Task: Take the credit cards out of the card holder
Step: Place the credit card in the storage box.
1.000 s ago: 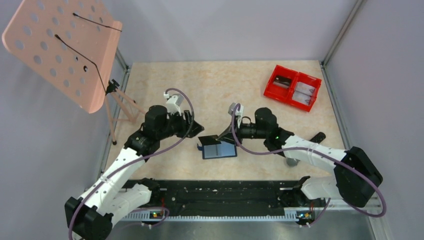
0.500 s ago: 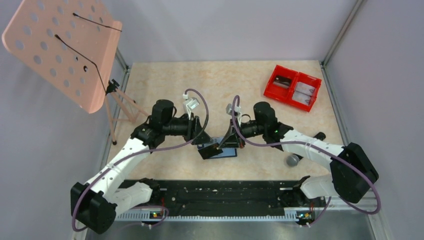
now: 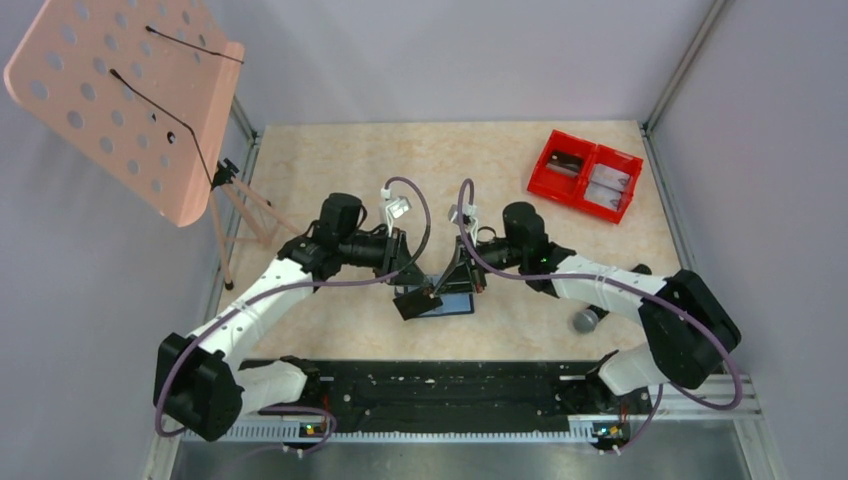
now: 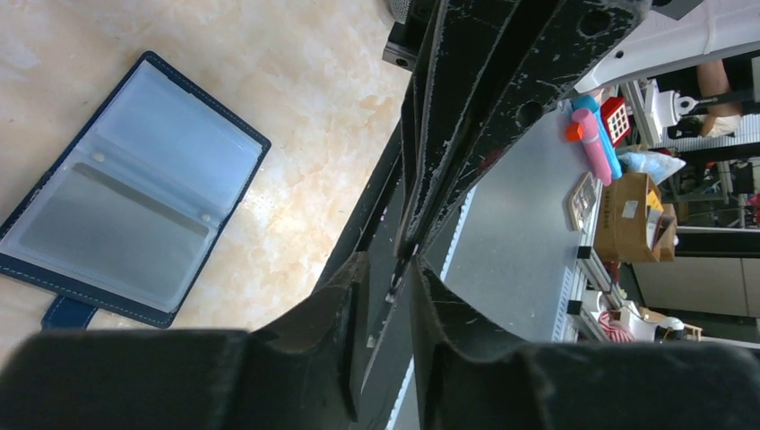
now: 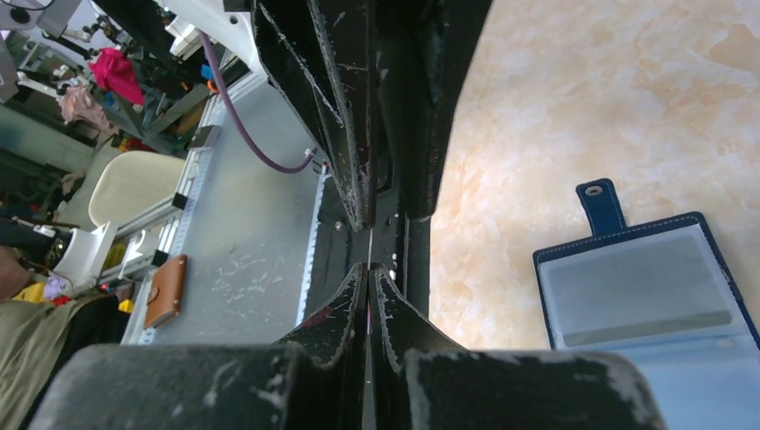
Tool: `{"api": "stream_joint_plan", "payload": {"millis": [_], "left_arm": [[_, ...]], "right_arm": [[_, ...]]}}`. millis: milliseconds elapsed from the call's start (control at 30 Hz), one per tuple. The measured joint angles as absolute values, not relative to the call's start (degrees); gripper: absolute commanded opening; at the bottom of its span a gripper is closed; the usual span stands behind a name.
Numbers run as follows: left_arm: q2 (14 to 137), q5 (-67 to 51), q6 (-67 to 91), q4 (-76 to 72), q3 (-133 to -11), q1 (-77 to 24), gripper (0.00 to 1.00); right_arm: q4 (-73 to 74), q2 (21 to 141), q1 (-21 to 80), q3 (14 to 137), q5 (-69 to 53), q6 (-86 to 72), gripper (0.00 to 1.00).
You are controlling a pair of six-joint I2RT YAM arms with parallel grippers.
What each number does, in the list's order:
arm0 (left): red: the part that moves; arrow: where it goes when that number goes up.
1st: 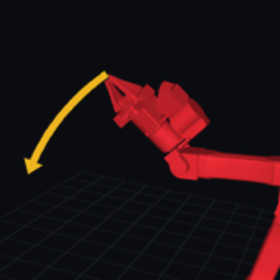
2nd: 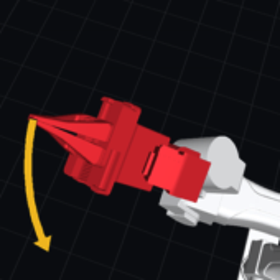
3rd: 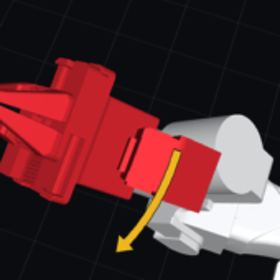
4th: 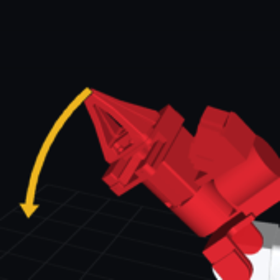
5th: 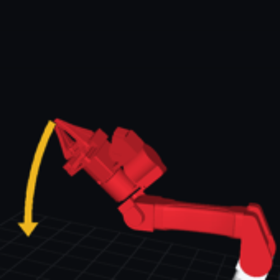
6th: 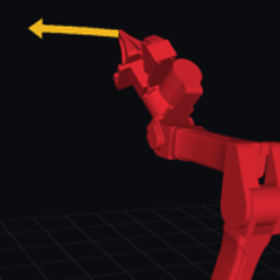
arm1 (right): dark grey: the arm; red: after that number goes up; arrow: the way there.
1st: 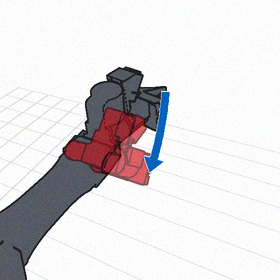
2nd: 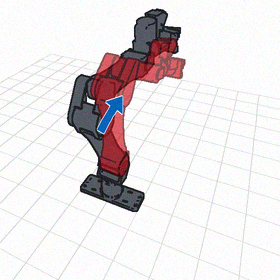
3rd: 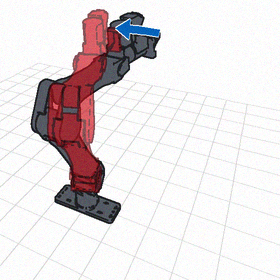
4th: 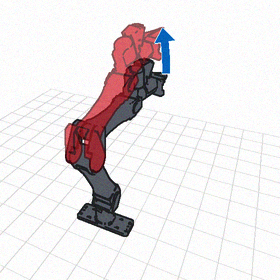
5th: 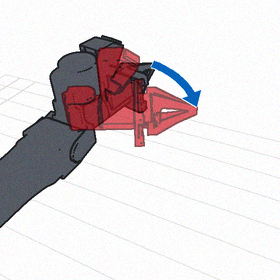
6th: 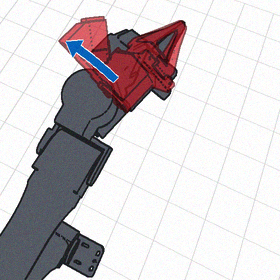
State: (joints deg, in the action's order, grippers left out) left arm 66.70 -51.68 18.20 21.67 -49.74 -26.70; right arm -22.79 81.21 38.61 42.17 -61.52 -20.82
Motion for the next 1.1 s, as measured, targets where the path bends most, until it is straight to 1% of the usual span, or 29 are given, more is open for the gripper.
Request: {"api": "stream_joint_plan", "payload": {"millis": [67,133,233,367,400,500,633,733,867,900,933,967,1000,1033,1067,1100], "left_arm": [[67.44,-52.25,18.22,21.58,-49.98,-26.74,0.17],[67.96,-52.6,18.26,21.56,-50.24,-26.74,0.08],[68.55,-52.75,18.26,21.54,-50.46,-26.74,0.0],[69.17,-52.82,18.26,21.1,-50.7,-26.74,0.0],[69.23,-52.84,18.26,21.04,-50.76,-26.74,0.01],[69.43,-52.86,18.33,20.86,-50.96,-26.74,0.17],[69.8,-52.93,18.2,21.02,-51.03,-26.74,0.23],[70.04,-52.95,18.17,21.04,-51.03,-26.74,0.24],[70.52,-52.93,18.17,21.04,-51.03,-26.74,0.23],[70.78,-52.95,18.17,21.08,-51.03,-26.74,0.21],[71.09,-52.95,18.2,21.12,-51.03,-26.81,0.16],[71.37,-52.97,18.22,21.15,-51.03,-26.85,0.08],[71.61,-53.06,18.37,21.17,-51.03,-26.92,0.02],[71.79,-53.41,18.55,21.12,-51.05,-26.94,0.0],[71.81,-53.54,18.59,21.12,-51.22,-26.96,0.0],[71.81,-53.28,18.68,21.17,-51.35,-27.0,0.0]], "right_arm": [[-23.31,81.78,38.41,42.17,-61.49,-21.78,0.0],[-24.03,82.61,38.09,42.17,-61.45,-22.61,0.0],[-24.45,83.33,37.6,42.17,-61.47,-23.7,0.0],[-25.32,83.85,36.8,42.17,-61.95,-25.36,0.0],[-25.56,83.94,36.64,42.17,-62.15,-25.76,0.0],[-26.61,84.4,36.25,42.17,-62.94,-26.68,0.0],[-28.36,85.6,36.07,42.17,-63.66,-27.66,0.0],[-30.63,86.89,35.92,42.15,-64.4,-29.02,0.0],[-33.52,88.12,35.81,42.0,-65.01,-31.33,0.0],[-34.24,88.16,35.81,42.0,-65.01,-31.7,0.0],[-34.85,88.16,35.81,42.0,-65.01,-32.01,0.0],[-35.57,88.16,35.81,42.0,-65.01,-32.27,0.0],[-35.86,88.16,35.81,42.0,-64.99,-32.36,0.0],[-35.9,88.18,35.79,42.0,-64.79,-32.4,0.0],[-35.9,88.31,35.7,41.98,-64.71,-32.62,0.03],[-35.99,88.4,35.59,41.98,-64.58,-32.91,0.1]]}}
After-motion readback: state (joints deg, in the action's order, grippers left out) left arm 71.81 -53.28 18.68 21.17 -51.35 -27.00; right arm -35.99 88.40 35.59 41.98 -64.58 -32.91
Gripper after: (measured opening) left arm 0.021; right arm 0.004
